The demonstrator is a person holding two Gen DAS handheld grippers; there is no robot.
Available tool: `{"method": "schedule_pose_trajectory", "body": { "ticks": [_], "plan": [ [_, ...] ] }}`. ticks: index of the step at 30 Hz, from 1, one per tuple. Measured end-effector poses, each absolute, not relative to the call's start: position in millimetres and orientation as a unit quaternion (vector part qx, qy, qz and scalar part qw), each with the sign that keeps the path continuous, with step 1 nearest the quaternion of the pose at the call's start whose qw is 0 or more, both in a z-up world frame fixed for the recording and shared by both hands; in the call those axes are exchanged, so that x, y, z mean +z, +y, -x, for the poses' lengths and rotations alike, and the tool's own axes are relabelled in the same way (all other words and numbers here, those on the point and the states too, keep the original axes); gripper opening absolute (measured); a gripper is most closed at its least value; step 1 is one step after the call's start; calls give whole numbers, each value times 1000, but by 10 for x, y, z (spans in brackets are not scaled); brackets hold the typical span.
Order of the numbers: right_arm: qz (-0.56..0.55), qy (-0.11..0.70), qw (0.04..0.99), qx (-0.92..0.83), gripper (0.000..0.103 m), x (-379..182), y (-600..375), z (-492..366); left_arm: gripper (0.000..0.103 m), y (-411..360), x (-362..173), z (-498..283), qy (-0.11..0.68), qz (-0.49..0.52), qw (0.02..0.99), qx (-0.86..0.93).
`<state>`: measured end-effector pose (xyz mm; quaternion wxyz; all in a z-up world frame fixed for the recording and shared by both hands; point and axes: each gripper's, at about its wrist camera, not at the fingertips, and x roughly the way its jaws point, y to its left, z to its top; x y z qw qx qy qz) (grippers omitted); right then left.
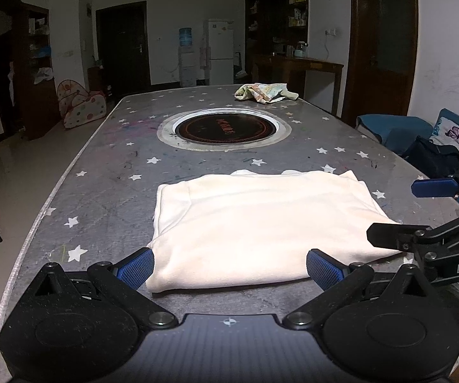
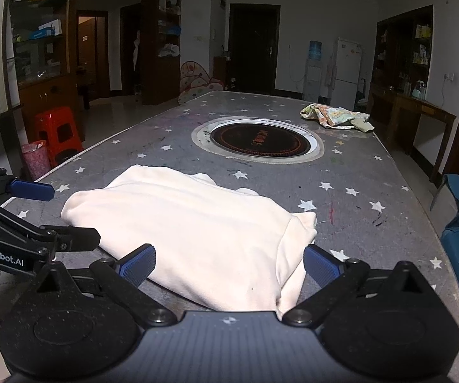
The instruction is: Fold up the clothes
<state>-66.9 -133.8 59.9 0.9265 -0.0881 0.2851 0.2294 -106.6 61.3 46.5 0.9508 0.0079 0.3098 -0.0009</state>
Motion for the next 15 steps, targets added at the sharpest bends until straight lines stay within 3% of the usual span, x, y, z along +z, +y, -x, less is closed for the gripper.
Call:
{"method": "schedule_pose_trajectory", "body": {
  "ticks": [15],
  "plan": [
    [88, 288, 925, 233, 101, 561, -1304, 642, 103, 624, 414, 1004, 314, -11, 949, 3]
  ]
}}
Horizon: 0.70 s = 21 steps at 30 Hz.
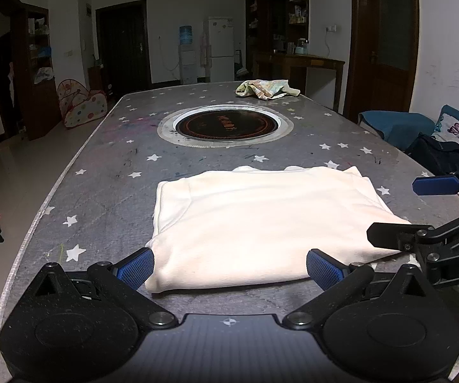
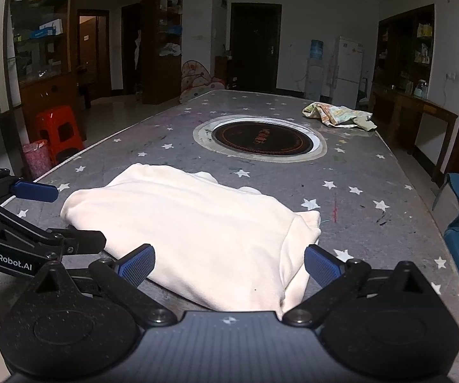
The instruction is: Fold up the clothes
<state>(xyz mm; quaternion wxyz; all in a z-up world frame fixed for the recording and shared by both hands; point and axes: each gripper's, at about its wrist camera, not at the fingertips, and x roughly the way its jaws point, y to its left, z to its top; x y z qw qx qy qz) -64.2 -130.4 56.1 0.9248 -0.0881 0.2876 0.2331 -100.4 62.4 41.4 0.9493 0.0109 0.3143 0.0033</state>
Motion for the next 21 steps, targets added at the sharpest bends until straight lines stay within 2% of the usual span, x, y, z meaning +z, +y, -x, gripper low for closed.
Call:
{"method": "schedule_pose_trajectory", "body": {
  "ticks": [21],
  "plan": [
    [95, 301, 914, 254, 101, 497, -1200, 538, 103, 682, 391, 897, 319, -19, 948, 9]
  ]
}}
